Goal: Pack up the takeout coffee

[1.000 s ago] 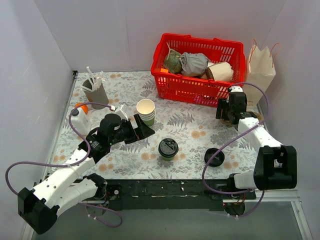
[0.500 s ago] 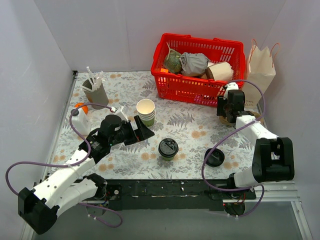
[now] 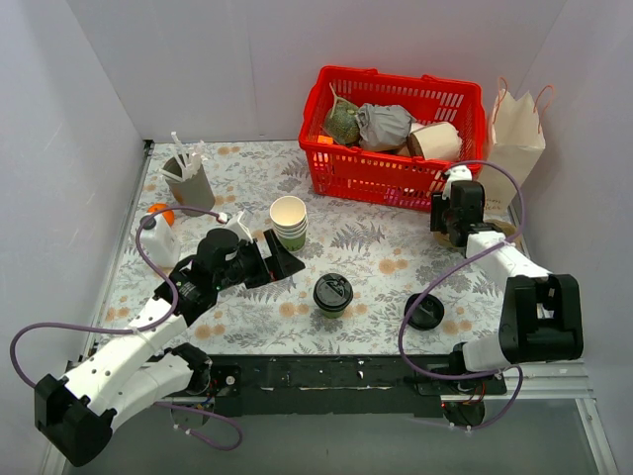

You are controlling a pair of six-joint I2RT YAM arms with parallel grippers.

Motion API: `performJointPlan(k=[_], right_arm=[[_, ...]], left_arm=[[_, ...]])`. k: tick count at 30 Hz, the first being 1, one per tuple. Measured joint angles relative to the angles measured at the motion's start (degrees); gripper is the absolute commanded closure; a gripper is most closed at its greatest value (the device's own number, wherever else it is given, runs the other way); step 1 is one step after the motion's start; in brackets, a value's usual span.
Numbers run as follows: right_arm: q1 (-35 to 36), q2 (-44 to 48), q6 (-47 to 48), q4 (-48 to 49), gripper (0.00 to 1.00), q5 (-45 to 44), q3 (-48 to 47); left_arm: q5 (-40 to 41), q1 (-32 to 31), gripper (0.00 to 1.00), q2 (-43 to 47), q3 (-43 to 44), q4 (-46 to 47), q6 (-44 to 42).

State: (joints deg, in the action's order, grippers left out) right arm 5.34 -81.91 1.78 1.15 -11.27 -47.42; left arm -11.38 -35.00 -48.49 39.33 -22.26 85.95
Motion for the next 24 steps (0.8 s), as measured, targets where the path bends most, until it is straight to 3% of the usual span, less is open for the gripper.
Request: performJointPlan(k=[10, 24], right_arm=[[-0.09, 7.72, 4.83, 5.84, 0.47, 5.51, 8.59], [-0.09, 5.29, 10.27, 7.41, 0.53, 5.49, 8.74]], left_arm=[[0.02, 0.00, 0.02, 1.44, -0.70, 0.00, 0.44], [0.20, 0.00, 0.02, 2.99, -1.40, -0.04, 0.44]])
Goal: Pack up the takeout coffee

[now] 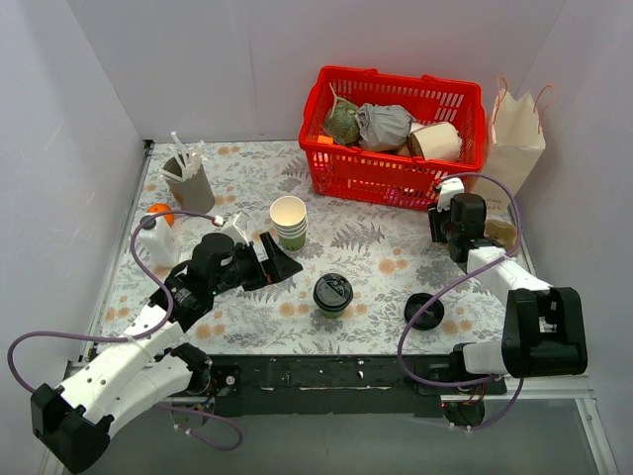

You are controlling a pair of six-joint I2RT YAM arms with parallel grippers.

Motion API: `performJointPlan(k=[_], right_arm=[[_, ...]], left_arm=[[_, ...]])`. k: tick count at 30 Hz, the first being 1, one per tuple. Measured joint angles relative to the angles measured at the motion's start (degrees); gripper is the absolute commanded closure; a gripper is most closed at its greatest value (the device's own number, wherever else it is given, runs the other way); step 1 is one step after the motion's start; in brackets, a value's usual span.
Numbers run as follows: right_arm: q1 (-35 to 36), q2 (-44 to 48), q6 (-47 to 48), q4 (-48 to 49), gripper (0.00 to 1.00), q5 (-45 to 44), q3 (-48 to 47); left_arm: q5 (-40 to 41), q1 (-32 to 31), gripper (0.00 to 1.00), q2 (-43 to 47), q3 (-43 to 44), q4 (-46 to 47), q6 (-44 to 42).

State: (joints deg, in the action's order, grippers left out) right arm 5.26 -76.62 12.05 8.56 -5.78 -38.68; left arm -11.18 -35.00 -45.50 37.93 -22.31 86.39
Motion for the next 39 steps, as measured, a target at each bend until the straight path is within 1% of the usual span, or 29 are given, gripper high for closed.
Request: performJointPlan(k=[7, 10, 11, 13, 14, 17, 20, 28, 34, 39], right_arm=[[0.00, -2.49, 1.46, -0.04, 0.56, -1.14, 0.00], [0.09, -3.06, 1.68, 0.00, 0.62, -1.14, -0.24], [0.09, -3.15, 1.68, 0.02, 0.66, -1.16, -0.26], [0.07, -3.26, 1.75, 0.02, 0.71, -1.20, -0.28], [0.09, -3.26, 1.73, 0.02, 0.80, -1.20, -0.28], [0.07, -3.23, 1.81, 0.00, 0.93, -1.25, -0.28], [0.04, -2.89, 1.84, -0.04, 0.99, -1.33, -0.28], [0.04, 0.66, 1.66, -2.12, 0.99, -0.92, -0.28], [1.68, 5.42, 2.21, -2.43, 0.99, -3.26, -0.28], [4.13, 2.93, 3.91, -2.75, 0.99, -6.01, -0.79]], left_arm=[[0.31, 0.00, 0.02, 0.42, -0.11, -0.15, 0.02], [0.33, 0.00, 0.02, 0.76, -0.17, -0.13, 0.02], [0.35, 0.00, 0.02, 0.94, -0.26, -0.15, 0.02], [0.39, 0.00, 0.02, 1.27, -0.55, -0.17, 0.02], [0.44, 0.00, 0.02, 1.31, -0.68, -0.17, 0.02], [0.55, 0.00, 0.02, 1.33, -0.83, -0.26, 0.15], [0.59, 0.00, 0.02, 1.33, -0.83, -0.17, 0.20], [0.48, 0.00, 0.02, 1.11, -0.85, 0.07, 0.39], [0.15, 0.00, 0.02, 0.57, -0.85, 0.11, 0.39], [-0.04, 0.00, 0.02, 0.55, -0.85, 0.11, 0.42]])
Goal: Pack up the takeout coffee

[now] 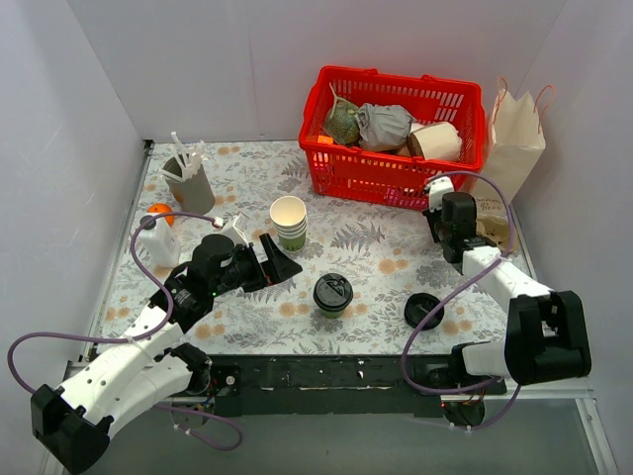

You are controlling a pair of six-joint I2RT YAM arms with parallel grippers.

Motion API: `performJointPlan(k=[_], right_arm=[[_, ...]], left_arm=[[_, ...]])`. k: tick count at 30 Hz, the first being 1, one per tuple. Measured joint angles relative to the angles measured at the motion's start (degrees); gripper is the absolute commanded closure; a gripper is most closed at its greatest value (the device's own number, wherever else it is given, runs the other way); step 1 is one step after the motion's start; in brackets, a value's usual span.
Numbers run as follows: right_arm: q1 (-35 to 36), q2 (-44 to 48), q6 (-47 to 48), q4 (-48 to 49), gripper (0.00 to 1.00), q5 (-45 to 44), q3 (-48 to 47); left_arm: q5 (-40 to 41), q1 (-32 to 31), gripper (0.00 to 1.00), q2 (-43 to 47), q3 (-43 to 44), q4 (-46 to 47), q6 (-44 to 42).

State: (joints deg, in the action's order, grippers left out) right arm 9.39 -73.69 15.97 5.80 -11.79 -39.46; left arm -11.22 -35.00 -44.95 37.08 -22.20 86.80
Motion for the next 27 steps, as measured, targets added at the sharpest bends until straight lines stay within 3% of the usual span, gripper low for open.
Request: performJointPlan(k=[6, 11, 21, 27], right_arm=[[6.32, -6.58, 4.15, -2.45, 0.99, -9.07, -1.90], [8.09, -6.60, 5.49, -2.80, 0.99, -13.31, -2.08], [12.68, 6.93, 6.93, -3.02, 0.99, -21.88, -2.32], [19.23, 11.93, 1.79, -11.54, 0.99, -20.31, -7.26]], left_arm=[[-0.15, 0.00, 0.02, 0.02, 0.00, -0.04, 0.02], [-0.15, 0.00, 0.02, 0.04, 0.00, -0.04, 0.02], [-0.35, 0.00, 0.02, -0.61, 0.00, -0.04, 0.04], [-0.55, 0.00, 0.02, -1.33, 0.00, -0.22, 0.20]])
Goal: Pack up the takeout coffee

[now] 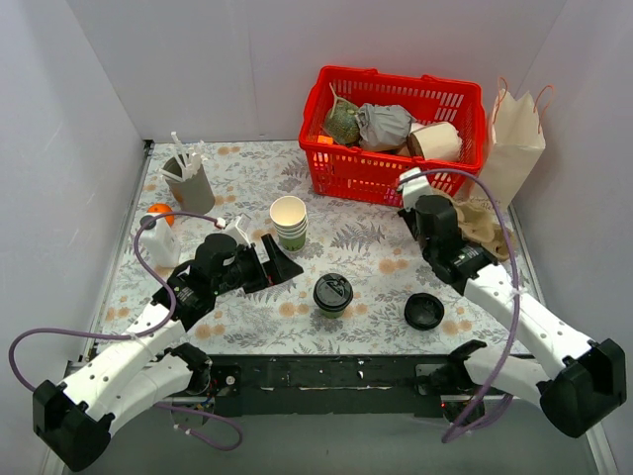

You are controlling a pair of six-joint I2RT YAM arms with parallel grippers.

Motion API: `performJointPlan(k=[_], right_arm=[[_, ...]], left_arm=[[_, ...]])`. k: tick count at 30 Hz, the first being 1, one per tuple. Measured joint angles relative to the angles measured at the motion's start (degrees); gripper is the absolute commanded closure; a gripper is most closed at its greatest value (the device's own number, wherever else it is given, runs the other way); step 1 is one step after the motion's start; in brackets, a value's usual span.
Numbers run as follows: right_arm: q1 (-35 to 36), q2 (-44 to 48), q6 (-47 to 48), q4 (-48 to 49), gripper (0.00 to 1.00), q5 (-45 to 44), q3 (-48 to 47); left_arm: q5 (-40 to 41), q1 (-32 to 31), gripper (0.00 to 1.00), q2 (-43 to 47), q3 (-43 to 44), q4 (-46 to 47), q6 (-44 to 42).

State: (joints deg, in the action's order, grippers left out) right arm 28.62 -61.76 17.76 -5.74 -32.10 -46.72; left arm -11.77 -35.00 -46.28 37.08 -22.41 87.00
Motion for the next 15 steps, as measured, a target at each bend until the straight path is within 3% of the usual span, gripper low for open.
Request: performJointPlan(k=[5, 9, 14, 15], right_arm=[[14.73, 4.07, -6.32, -7.45, 0.99, 2.99, -1.44], [25.81, 1.14, -8.59, -8.76, 0.99, 2.86, -1.86], [28.72, -9.77, -9.27, -4.57, 0.98, 2.71, -2.86], [28.76, -12.15, -9.42, -3.34, 0.92, 2.78, -3.02]], left_arm=[[0.35, 0.00, 0.02, 0.24, 0.15, -1.53, 0.02], [1.73, 0.00, 0.02, 1.62, 0.26, -4.04, 0.22], [3.17, 0.00, 0.02, 4.20, 0.26, -6.16, 0.85], [3.45, 0.00, 0.02, 4.57, 0.26, -6.47, 0.94]])
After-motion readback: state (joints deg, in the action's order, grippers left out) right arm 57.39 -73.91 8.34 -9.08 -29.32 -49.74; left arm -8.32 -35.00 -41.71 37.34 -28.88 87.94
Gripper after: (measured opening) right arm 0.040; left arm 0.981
